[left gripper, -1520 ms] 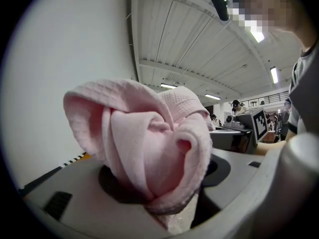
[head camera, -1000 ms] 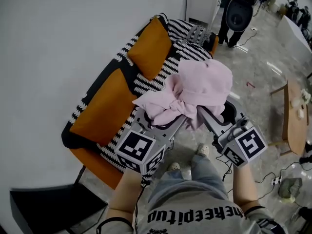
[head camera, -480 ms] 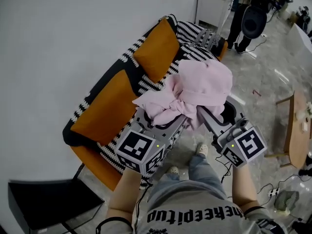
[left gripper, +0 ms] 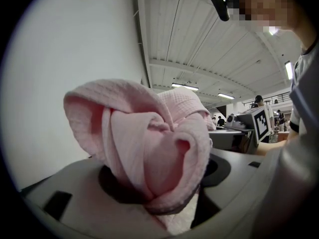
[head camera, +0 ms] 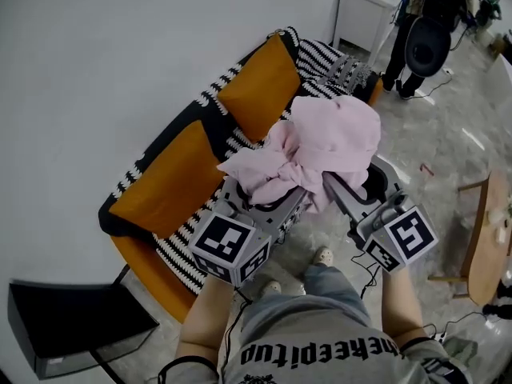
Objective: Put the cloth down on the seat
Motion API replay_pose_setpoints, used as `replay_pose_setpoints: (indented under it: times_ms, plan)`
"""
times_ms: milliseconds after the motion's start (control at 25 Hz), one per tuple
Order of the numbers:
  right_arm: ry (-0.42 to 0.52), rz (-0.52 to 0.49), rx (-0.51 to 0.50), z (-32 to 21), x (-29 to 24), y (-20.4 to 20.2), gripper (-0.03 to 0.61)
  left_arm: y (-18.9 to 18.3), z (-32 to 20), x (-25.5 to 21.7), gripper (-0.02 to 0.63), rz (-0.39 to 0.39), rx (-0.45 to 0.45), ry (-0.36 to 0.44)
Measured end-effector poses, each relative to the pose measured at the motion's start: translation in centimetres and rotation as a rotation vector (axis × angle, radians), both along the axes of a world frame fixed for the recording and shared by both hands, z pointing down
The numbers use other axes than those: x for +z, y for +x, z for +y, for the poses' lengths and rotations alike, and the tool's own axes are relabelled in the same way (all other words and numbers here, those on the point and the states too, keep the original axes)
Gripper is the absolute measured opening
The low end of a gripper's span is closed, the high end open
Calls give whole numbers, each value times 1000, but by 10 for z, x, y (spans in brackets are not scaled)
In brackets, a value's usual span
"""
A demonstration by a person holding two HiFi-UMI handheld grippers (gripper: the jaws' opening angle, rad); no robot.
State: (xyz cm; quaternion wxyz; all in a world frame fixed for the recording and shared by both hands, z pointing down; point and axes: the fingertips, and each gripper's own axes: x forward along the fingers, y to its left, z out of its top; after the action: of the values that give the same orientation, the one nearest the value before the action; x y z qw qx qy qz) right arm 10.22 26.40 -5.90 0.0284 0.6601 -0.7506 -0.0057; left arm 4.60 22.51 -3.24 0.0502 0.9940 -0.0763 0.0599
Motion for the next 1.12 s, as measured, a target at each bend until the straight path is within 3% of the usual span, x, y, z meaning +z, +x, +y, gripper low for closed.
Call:
replay_pose_setpoints:
  times_ms: [240,680,1120]
  plan:
    - [12,11,-45,-3,17,10,219,8,0,18,296,9,-48,10]
    - [11,-5,-152,-5,14,80,218,74,4,13,296,-5,-160,12]
    - [0,-28,-197,-11,24,109,218,101,2,24,296,-23,-218,-8]
